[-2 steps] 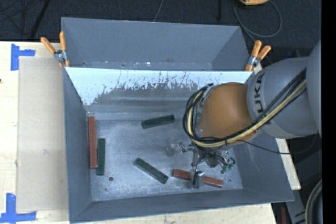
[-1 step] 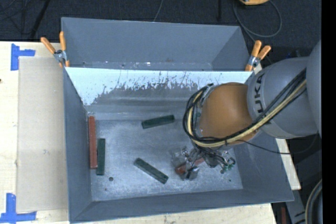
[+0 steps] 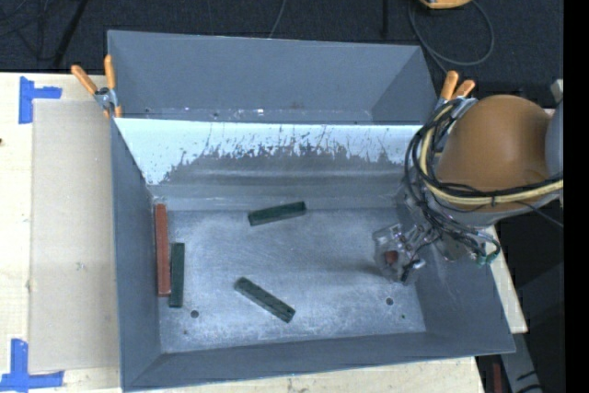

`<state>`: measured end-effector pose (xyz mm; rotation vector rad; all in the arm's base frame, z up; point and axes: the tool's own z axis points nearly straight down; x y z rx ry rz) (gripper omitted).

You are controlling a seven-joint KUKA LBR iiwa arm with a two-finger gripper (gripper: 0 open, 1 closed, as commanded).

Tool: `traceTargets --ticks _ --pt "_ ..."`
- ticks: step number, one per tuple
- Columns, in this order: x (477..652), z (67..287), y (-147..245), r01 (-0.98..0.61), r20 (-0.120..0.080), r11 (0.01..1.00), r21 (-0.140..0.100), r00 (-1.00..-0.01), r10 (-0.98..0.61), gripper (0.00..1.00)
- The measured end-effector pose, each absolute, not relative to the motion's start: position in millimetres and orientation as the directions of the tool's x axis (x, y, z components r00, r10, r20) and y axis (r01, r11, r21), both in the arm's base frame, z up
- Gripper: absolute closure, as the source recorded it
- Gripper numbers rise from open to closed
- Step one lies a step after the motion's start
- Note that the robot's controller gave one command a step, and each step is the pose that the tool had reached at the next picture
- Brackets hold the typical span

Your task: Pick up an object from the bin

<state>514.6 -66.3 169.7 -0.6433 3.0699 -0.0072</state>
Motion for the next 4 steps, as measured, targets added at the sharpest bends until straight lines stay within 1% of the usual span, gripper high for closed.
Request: traceTargets --ticks 1,2,3,4 --pt "513.5 166 -62 -0.405 0.001 0.914 0.002 -0.914 -0.405 0.0" --pt "478.4 71 -47 -0.361 -0.025 0.933 -0.009 -0.932 -0.361 0.0" --pt "472.7 71 -47 -0.363 -0.004 0.932 -0.001 -0.932 -0.363 1.0" --pt "498.1 207 -36 -0.455 -0.008 0.89 -0.004 -0.89 -0.455 1.0"
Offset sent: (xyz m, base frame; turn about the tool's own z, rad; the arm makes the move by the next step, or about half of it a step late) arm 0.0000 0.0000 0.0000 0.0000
